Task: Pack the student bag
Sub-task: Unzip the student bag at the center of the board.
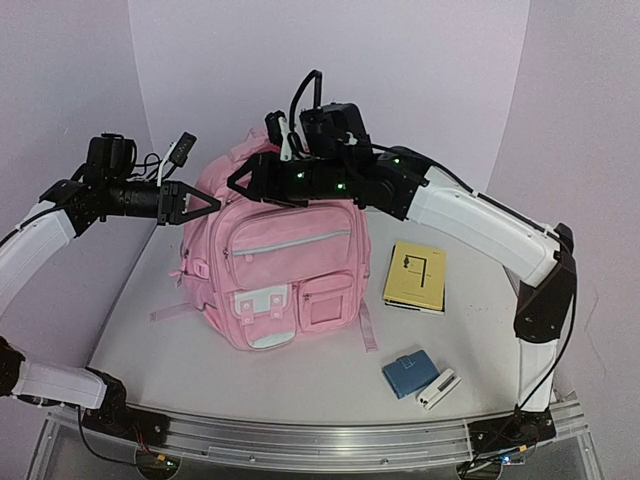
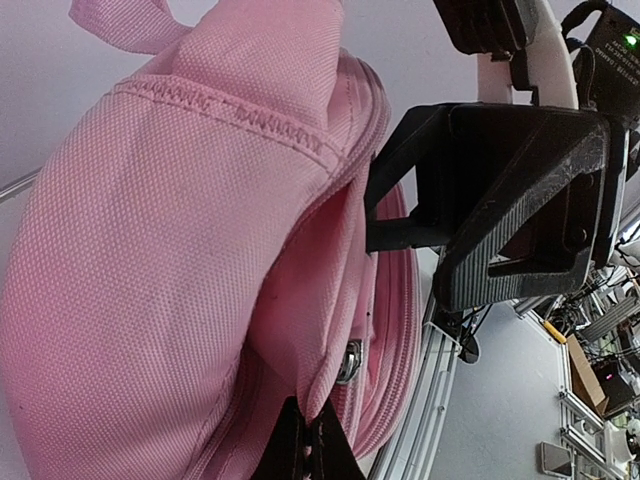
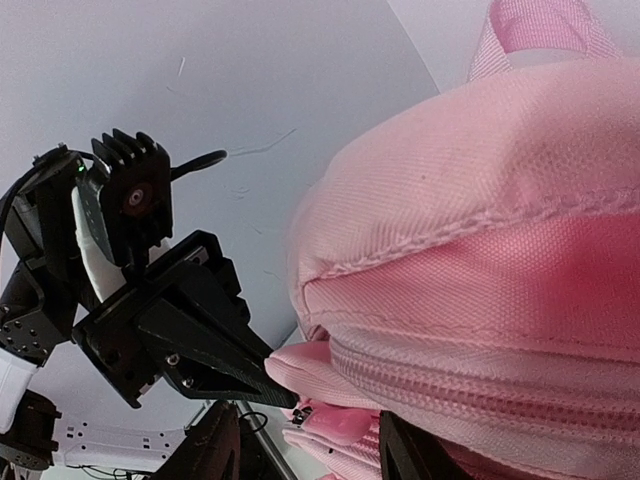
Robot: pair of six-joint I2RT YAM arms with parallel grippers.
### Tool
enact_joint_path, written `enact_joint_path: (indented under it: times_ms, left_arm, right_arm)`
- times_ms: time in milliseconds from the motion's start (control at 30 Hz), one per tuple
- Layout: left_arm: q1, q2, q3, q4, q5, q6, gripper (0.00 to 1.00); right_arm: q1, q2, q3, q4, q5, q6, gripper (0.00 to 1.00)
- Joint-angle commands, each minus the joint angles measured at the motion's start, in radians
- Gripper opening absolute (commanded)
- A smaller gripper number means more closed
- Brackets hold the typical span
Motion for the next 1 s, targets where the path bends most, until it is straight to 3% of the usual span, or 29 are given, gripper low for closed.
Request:
enact_joint_path:
  times_ms: [0, 600, 700, 833, 967]
  left_arm:
    - [-0.019, -0.017, 0.039, 0.133, 0.081, -0.004, 0.00]
    - [-0.025, -0.020, 0.035, 0.132, 0.081, -0.003, 0.00]
    - [-0.025, -0.023, 0.034, 0.130, 0.071, -0.001, 0.00]
    - [-0.025, -0.036, 0.022, 0.121, -0.002, -0.002, 0.00]
    - [-0.025, -0.072, -0.019, 0.111, -0.169, -0.001, 0.00]
  right_arm:
    - [0.017, 0.047, 0.025, -0.108, 0.064, 0.013, 0.46]
    - [0.037, 0.126, 0.064, -0.067, 0.099, 0.082, 0.23]
    - [0.036, 0.126, 0.059, -0.062, 0.112, 0.083, 0.15]
    - [0.037, 0.094, 0.026, -0.042, 0.149, 0.087, 0.00]
    - [0.037, 0.015, -0.044, 0.016, 0.270, 0.065, 0.00]
